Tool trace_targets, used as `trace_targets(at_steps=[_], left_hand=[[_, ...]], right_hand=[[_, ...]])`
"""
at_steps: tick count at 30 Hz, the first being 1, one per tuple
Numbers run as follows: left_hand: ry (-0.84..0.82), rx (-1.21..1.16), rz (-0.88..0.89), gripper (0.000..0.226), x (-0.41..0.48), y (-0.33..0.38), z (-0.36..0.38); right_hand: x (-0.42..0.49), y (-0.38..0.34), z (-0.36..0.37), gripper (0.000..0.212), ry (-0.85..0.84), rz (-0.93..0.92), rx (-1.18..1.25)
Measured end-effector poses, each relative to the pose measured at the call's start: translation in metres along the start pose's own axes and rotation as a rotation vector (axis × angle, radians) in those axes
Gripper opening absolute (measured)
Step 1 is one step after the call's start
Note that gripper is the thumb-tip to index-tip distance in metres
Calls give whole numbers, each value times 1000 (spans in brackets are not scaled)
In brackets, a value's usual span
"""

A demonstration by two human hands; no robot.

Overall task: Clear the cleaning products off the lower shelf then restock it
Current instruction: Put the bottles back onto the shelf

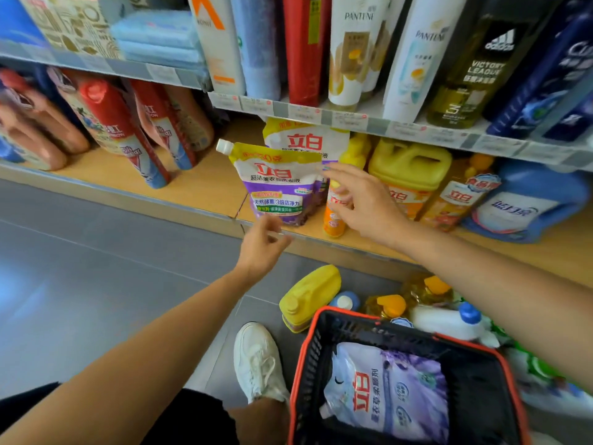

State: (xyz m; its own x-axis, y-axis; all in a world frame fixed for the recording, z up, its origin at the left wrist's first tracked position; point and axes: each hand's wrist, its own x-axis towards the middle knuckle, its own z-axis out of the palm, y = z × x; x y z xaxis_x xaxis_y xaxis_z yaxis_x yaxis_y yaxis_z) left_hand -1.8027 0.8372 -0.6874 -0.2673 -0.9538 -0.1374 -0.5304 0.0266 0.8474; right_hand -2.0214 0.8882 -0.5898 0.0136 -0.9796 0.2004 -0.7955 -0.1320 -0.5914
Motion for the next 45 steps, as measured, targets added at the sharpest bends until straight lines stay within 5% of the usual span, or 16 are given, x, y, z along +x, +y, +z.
trace_targets(at_steps=[2, 4, 6, 8, 12, 18, 25, 32, 37, 42, 45], left_hand=[[-311, 224, -21, 37, -17, -10, 25], [-500, 417, -14, 45, -28, -11, 45], [-526, 529, 36, 41, -32, -10, 58], [-523, 525, 29, 39, -31, -7, 63], [-542, 516, 21, 36, -31, 9, 51], [-527, 490, 309, 26, -29, 92, 12], [-472, 592, 582, 30, -15, 195, 7], [-379, 665, 650, 33, 17, 234, 56], [-331, 789, 676, 41, 40, 228, 101], [-269, 828, 746, 41, 47, 221, 141], [-17, 809, 878, 35, 33, 210, 147]], right_hand=[[-39, 29, -5, 47, -51, 61, 19], [-78, 58, -8, 47, -340, 211, -67], [-113, 82, -5, 53, -664, 297, -166], [-142, 96, 6, 45, -741, 305, -173], [-163, 102, 20, 20, -540, 279, -162], [-161, 99, 4, 29, -399, 274, -118], [-135, 78, -121, 23, -45, 211, -32], [-114, 84, -217, 29, 73, 245, 4], [-105, 109, -213, 23, 23, 189, -223], [-107, 147, -174, 30, 53, 350, -264], [-111, 158, -158, 45, 215, 415, -147]])
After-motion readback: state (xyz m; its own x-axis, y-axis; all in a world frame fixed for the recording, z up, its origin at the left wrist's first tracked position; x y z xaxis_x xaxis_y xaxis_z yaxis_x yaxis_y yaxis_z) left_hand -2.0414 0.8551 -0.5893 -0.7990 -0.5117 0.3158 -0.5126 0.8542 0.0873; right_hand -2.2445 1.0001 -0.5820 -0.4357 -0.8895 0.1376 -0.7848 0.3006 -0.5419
